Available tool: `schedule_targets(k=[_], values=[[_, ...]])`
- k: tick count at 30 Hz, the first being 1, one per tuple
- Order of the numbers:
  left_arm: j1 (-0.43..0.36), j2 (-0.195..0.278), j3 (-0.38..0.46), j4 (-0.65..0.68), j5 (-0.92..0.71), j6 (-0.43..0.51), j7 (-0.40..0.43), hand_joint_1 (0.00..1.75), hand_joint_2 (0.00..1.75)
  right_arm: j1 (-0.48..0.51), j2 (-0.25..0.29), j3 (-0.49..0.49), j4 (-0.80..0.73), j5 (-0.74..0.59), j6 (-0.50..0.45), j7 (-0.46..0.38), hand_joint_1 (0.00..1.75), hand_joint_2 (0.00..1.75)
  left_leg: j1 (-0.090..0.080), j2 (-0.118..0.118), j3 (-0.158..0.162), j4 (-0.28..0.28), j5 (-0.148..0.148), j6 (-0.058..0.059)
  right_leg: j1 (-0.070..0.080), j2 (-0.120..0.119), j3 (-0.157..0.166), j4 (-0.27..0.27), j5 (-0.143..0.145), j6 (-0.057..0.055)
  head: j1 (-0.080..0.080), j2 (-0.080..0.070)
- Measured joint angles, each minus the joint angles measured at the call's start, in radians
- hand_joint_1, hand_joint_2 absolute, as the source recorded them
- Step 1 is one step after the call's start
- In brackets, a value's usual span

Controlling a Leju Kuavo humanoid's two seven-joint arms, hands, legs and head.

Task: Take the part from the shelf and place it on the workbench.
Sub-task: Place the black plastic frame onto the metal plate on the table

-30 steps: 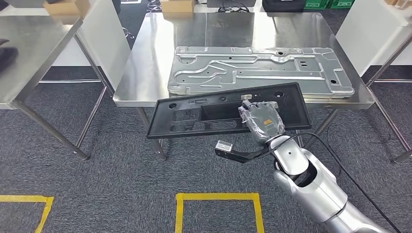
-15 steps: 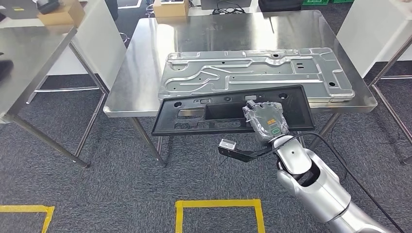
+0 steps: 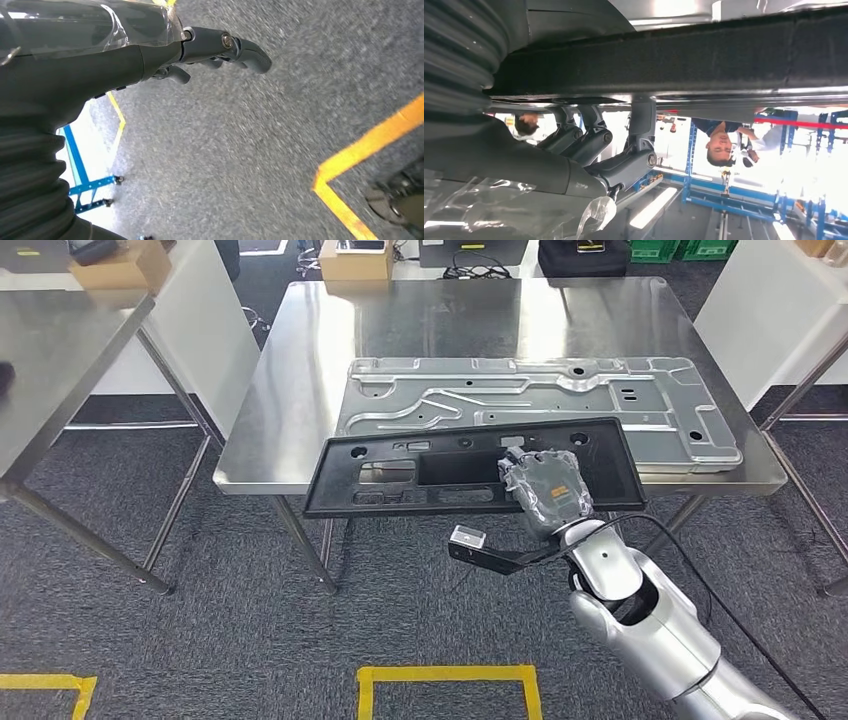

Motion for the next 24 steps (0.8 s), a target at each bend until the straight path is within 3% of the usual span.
schedule_targets(k=[1,2,4,6,9,11,14,15,16,17,18,20,21,22,24], values=[[0.002,-0.002,0.0,0.0,0.0,0.0,0.0,0.0,1.75,0.003,-0.001,0.0,0.0,0.006,0.001,0.001,1.75,1.75,0.002,-0.002,0.005,0.003,-0.007,-0.003,-0.001,0.0,-0.017,0.01,0.016,0.003,0.0,0.0],[0.003,-0.003,0.0,0.0,0.0,0.0,0.001,0.0,1.75,0.005,-0.002,0.0,0.0,0.012,0.001,0.002,1.75,1.75,0.006,-0.003,0.012,0.007,-0.016,-0.007,-0.003,-0.001,-0.011,-0.024,0.054,0.007,0.0,0.0],[0.004,-0.004,0.0,0.0,0.0,0.0,0.001,0.0,1.75,0.005,-0.003,0.0,0.0,0.023,0.001,0.004,1.75,1.75,0.011,-0.005,0.026,0.02,-0.037,-0.021,-0.011,-0.004,0.041,-0.165,0.147,0.021,0.0,0.0],[0.002,-0.001,0.0,0.0,-0.001,0.0,0.002,0.0,1.75,0.005,-0.004,0.0,0.0,0.032,0.0,0.007,1.75,1.75,0.008,-0.006,0.031,0.035,-0.058,-0.029,-0.019,-0.003,0.085,-0.267,0.185,0.02,0.0,0.0],[0.001,0.001,0.0,0.0,-0.001,0.0,0.003,0.0,1.75,0.006,-0.005,0.0,0.001,0.037,0.001,0.009,1.75,1.75,0.007,-0.005,0.029,0.045,-0.072,-0.035,-0.021,0.0,0.092,-0.281,0.175,-0.002,0.0,0.0],[0.001,0.002,0.0,0.0,-0.001,0.001,0.003,0.0,1.75,0.004,-0.005,0.0,0.0,0.041,0.001,0.009,1.75,1.75,0.013,-0.004,0.005,0.099,-0.099,-0.048,-0.022,0.001,0.094,-0.278,0.17,-0.011,0.0,0.0],[0.001,0.001,0.0,0.0,0.0,0.004,0.002,0.0,1.75,0.001,-0.005,0.0,0.0,0.046,0.001,0.009,1.75,1.75,0.025,-0.001,-0.114,0.316,-0.176,-0.066,-0.02,0.001,0.103,-0.278,0.161,-0.018,0.0,0.0],[0.002,0.001,0.0,0.0,0.0,0.003,0.001,0.0,1.75,0.001,-0.004,0.0,0.0,0.046,0.001,0.009,1.75,1.75,0.026,0.0,-0.152,0.371,-0.187,-0.065,-0.018,0.001,0.106,-0.278,0.157,-0.019,0.0,0.0],[0.005,0.001,0.0,0.0,0.0,0.003,0.0,0.0,1.75,0.002,-0.004,0.0,0.0,0.046,0.001,0.009,1.75,1.75,0.024,0.0,-0.174,0.39,-0.178,-0.061,-0.014,0.001,0.112,-0.278,0.153,-0.021,0.0,0.0],[0.006,0.001,0.0,0.0,0.0,0.003,-0.001,0.0,1.75,0.003,-0.004,0.0,0.0,0.046,0.001,0.008,1.75,1.75,0.021,-0.001,-0.173,0.365,-0.148,-0.051,-0.01,0.002,0.12,-0.28,0.149,-0.022,0.0,0.0],[0.008,0.001,0.0,0.0,0.0,0.003,-0.001,0.0,1.75,0.003,-0.002,0.0,0.0,0.047,0.001,0.008,1.75,1.75,0.014,-0.001,-0.153,0.3,-0.103,-0.036,-0.005,0.003,0.13,-0.284,0.145,-0.023,0.0,0.0],[0.009,0.004,0.001,0.001,0.0,0.004,-0.002,0.0,1.75,0.001,-0.001,0.0,0.0,0.051,0.001,0.008,1.75,1.75,-0.011,-0.002,-0.085,0.13,-0.011,0.006,0.001,0.004,0.153,-0.298,0.14,-0.025,0.0,0.0],[0.009,0.007,0.001,0.001,0.0,0.005,-0.003,0.0,1.75,0.001,-0.001,0.0,0.0,0.053,0.002,0.008,1.75,1.75,-0.02,0.0,-0.057,0.068,0.013,0.016,0.004,0.006,0.159,-0.303,0.136,-0.028,0.0,0.0],[0.009,0.009,0.001,0.001,0.0,0.006,-0.003,0.0,1.75,0.001,0.0,0.0,-0.001,0.054,0.003,0.008,1.75,1.75,-0.027,0.002,-0.04,0.032,0.02,0.015,0.006,0.008,0.164,-0.306,0.131,-0.031,0.0,0.0],[0.009,0.011,0.001,0.001,0.0,0.006,-0.003,0.0,1.75,0.001,0.0,0.0,-0.002,0.054,0.004,0.008,1.75,1.75,-0.026,0.005,-0.027,0.016,0.013,-0.003,0.012,0.01,0.168,-0.307,0.12,-0.033,0.0,0.0]])
